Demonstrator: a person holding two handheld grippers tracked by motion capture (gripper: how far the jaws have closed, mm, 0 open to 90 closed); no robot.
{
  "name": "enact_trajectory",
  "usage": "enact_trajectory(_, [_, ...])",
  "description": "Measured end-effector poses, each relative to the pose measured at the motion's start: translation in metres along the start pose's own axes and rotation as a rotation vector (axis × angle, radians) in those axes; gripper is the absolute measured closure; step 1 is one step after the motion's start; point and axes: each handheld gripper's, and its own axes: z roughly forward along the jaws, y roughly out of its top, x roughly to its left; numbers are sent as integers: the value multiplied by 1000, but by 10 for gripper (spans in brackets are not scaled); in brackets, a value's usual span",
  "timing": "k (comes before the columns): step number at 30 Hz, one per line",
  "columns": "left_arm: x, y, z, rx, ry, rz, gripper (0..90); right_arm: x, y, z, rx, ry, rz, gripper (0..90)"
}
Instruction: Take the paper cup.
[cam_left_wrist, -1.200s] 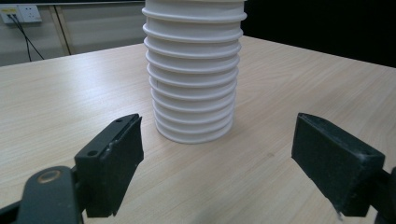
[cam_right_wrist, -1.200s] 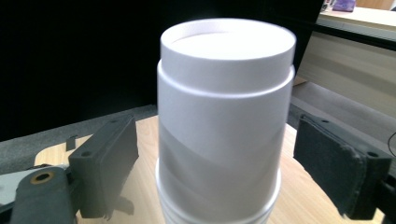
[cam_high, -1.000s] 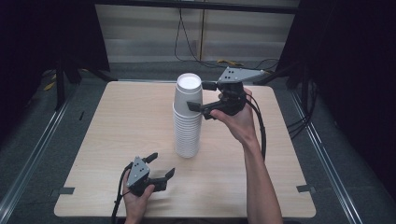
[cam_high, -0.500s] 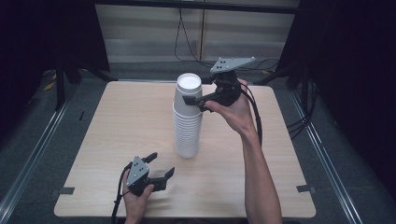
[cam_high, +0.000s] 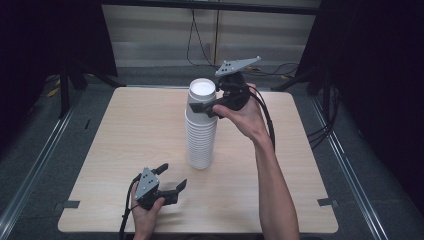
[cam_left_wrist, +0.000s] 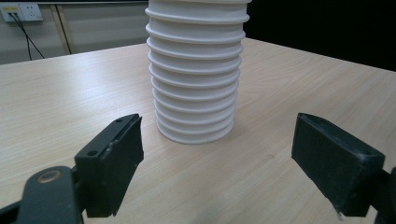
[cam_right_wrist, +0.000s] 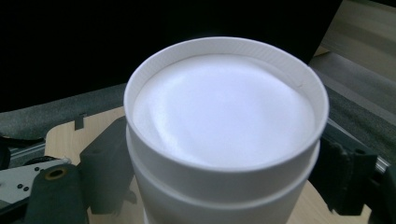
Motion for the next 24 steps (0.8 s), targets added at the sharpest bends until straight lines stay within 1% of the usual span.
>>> enact_trajectory(8, [0,0,0,1,-2,2,163,2,0,-1,-12,-12,-12,194])
enact_trajectory(11, [0,0,0,-1,-3,-3,163,2,1,-2,-16,-12,-13,196])
enact_trajectory(13, [0,0,0,1,-2,0,163,2,2,-4,-38,-15,-8,197])
enact_trajectory(16, [0,0,0,-4,0,-5,163,3,3,-7,-55,-23,-9,198])
enact_trajectory(18, [0,0,-1,-3,2,-2,163,4,3,-9,-79,-36,-18,198])
enact_trajectory(19, [0,0,-1,-7,4,-8,163,5,3,-10,-88,-41,-22,199])
enact_trajectory(20, [0,0,-1,-8,4,-9,163,5,4,-11,-94,-43,-23,199])
enact_trajectory(21, [0,0,-1,-4,3,0,163,5,4,-12,-101,-44,-22,199])
enact_trajectory(24, [0,0,-1,-4,3,-1,163,5,5,-15,-121,-43,-17,201])
